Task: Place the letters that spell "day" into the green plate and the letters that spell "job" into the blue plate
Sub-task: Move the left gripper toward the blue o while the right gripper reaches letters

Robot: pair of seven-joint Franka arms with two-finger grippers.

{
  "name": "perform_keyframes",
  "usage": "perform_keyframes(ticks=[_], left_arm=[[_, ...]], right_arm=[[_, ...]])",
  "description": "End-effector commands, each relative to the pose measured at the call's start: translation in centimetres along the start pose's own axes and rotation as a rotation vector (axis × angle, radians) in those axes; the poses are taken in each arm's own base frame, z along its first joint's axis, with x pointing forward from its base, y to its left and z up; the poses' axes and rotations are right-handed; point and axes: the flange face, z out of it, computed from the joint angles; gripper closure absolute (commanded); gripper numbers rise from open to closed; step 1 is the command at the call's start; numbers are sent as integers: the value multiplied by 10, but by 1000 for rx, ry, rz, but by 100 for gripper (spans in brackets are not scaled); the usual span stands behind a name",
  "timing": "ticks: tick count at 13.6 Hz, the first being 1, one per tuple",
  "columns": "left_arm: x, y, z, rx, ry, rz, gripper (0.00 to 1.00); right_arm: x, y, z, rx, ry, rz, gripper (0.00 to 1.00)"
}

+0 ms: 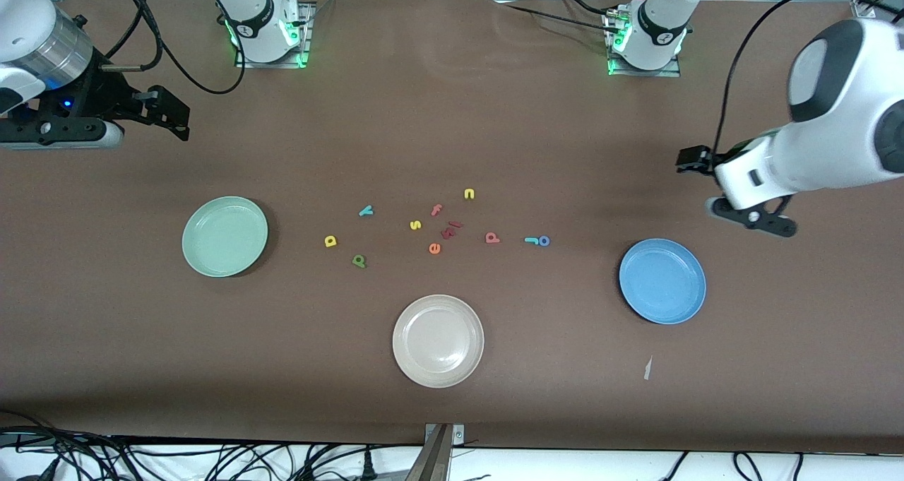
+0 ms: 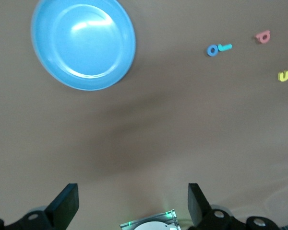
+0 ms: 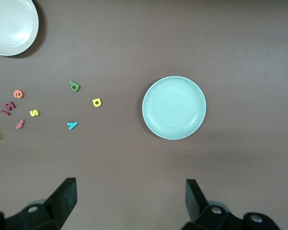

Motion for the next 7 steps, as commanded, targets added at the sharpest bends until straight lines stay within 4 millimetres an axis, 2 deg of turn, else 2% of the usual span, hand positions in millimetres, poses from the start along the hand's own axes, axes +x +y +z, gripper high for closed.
perform_keyframes(ticks=[1, 4, 7], left_arm=[[27, 10, 31, -103, -43, 47, 0], [54, 53, 60, -98, -38, 114, 0], [86, 75, 86, -82, 36, 148, 0]], right_arm=[[-1, -2, -3, 18, -1, 9, 0], [1, -2, 0, 19, -2, 10, 0], [7, -12, 13, 20, -23, -9, 0]])
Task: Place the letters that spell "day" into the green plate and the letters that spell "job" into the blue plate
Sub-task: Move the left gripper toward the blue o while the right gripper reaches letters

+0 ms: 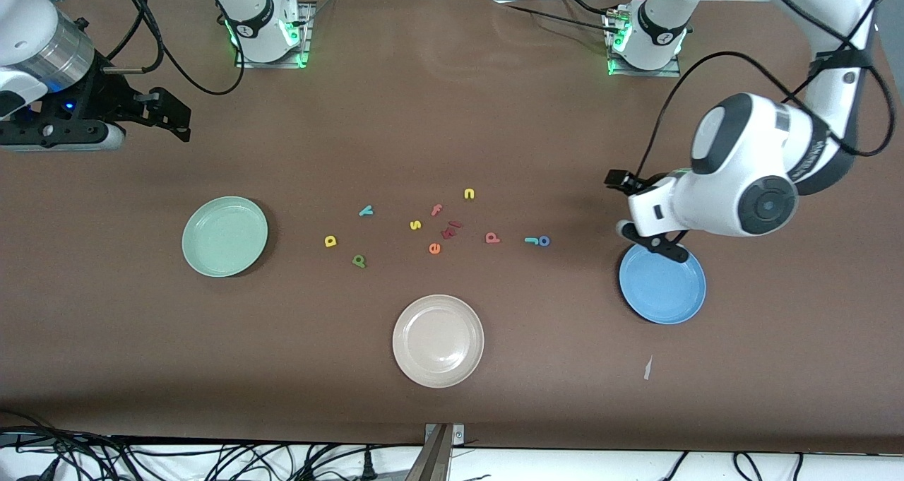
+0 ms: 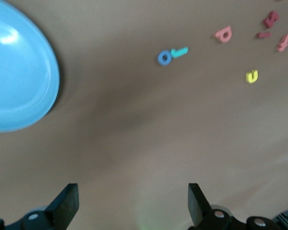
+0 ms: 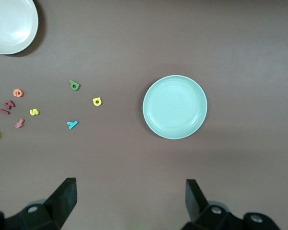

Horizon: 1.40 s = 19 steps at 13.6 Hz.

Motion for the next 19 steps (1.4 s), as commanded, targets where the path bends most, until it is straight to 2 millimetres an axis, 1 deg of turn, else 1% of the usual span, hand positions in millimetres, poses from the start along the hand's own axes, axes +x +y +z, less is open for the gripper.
perform_keyframes(ticks=[1, 2, 3, 4, 5, 7, 8, 9, 11, 13, 14, 16, 17, 19], left_arm=[[32, 21, 24, 11, 60, 59, 0], [43, 35, 39, 19, 67, 80, 0], [54, 45, 54, 31, 82, 101, 0], [63, 42, 65, 60, 104, 112, 0], [72, 43, 72, 94, 128, 129, 0], [85, 65, 95, 139, 143, 187, 0], [89, 63, 108, 171, 133, 204, 0], [92, 63, 119, 209, 123, 226, 0], [94, 68, 148, 214, 108, 244, 0], [89, 66, 171, 216, 130, 252, 0], [88, 65, 179, 216, 142, 257, 0], [85, 63, 187, 266, 138, 292, 0], [84, 71, 191, 275, 129, 314, 0], [84, 72, 192, 279, 128, 321, 3]], right_arm=[[4, -20, 8, 19, -7, -22, 0], [7, -31, 12, 21, 0, -42, 0], [10, -34, 15, 25, 1, -45, 0], [14, -36, 22, 28, -10, -48, 0], [17, -42, 28, 47, -21, -56, 0], [25, -50, 40, 75, -22, -62, 0], [29, -57, 49, 77, -28, -73, 0], [31, -65, 56, 75, -39, -87, 0], [39, -74, 68, 83, -34, -89, 0], [44, -75, 79, 87, -45, -69, 0], [46, -76, 82, 87, -43, -70, 0], [47, -85, 86, 91, -24, -86, 0], [48, -86, 90, 92, -26, -84, 0], [53, -87, 103, 86, -42, -86, 0]])
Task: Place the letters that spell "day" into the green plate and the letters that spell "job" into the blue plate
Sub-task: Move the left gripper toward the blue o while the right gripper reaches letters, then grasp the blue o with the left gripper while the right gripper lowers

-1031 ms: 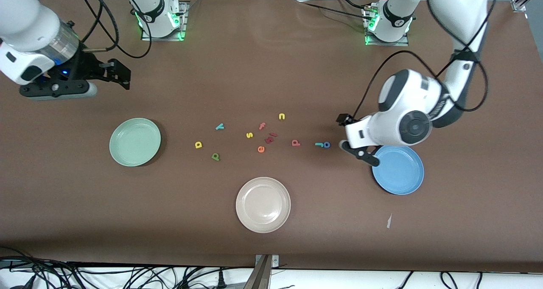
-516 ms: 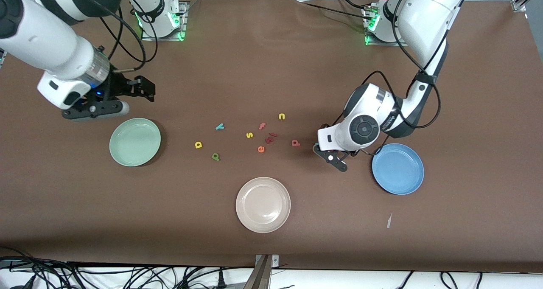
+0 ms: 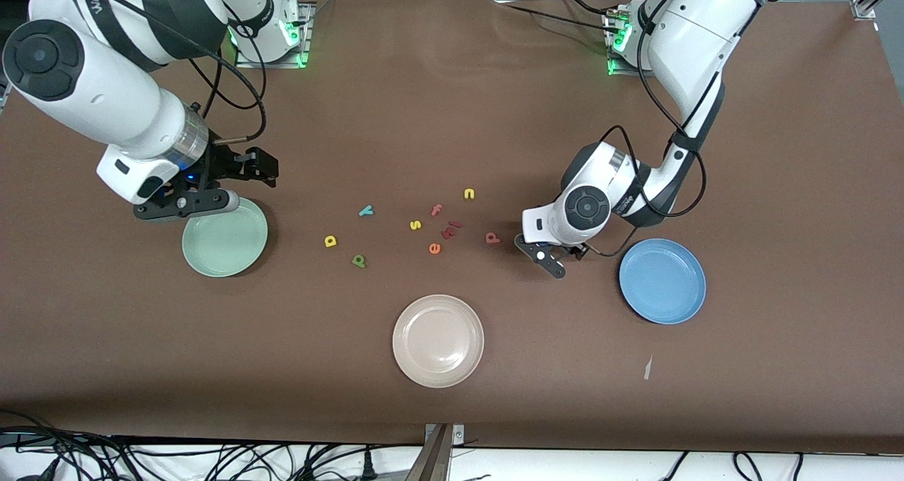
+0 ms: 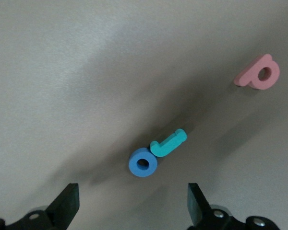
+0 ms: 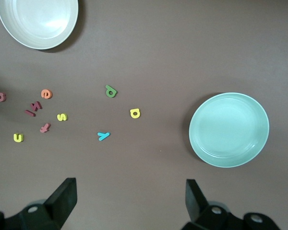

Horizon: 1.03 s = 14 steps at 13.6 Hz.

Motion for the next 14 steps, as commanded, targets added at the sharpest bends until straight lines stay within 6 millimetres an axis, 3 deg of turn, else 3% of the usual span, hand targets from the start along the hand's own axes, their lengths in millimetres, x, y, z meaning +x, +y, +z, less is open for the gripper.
perform_keyframes(ticks=[1, 2, 4, 5, 8, 9, 14], left_arm=[[-2, 7, -4, 30, 11, 43, 11], [-1, 6, -3, 35, 21, 47, 20], [0, 7, 0, 48, 21, 59, 26], [0, 7, 0, 54, 20, 64, 37], [1, 9, 2, 53, 20, 68, 38], [4, 13, 3, 55, 35, 74, 38], [5, 13, 7, 54, 43, 74, 40]], right_arm=[[4, -10, 12, 2, -4, -3, 0], [6, -13, 17, -1, -10, -10, 0], [10, -11, 29, -6, -27, 10, 0], [10, -11, 30, -6, -28, 10, 0], [11, -8, 30, -34, -26, -7, 0], [10, -7, 39, -39, -31, -17, 0], [-11, -6, 128, -39, 22, -42, 0]])
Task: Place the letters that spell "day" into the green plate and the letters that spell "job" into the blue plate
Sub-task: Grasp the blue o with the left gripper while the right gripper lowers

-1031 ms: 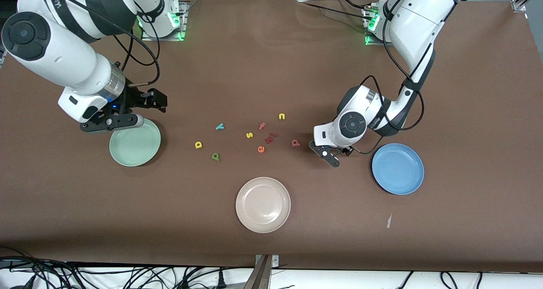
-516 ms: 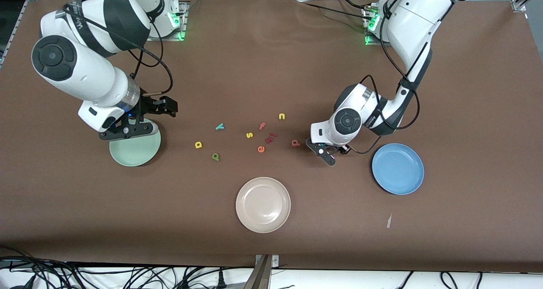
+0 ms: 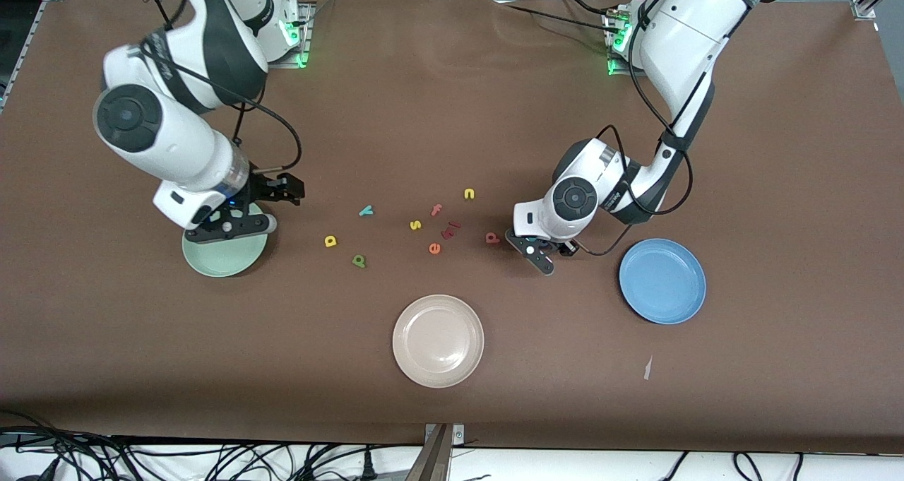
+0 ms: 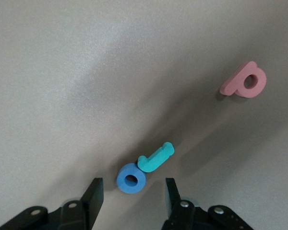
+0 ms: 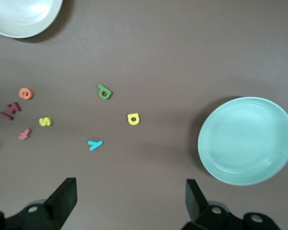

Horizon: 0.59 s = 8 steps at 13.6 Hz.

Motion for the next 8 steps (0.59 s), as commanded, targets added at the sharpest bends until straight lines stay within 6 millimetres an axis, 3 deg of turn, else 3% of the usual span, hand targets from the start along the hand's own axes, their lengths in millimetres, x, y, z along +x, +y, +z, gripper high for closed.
perform_keyframes(ticks=[1, 5, 8], left_arm=[[0, 1, 0, 29, 7, 31, 41], [1, 4, 4, 54, -2, 60, 47], [1, 5, 6, 56, -2, 63, 47]], right_arm=[[-22, 2, 48, -17, 43, -22, 0], [-38, 2, 136, 16, 127, -54, 0], [-43, 1, 187, -13, 121, -125, 0]])
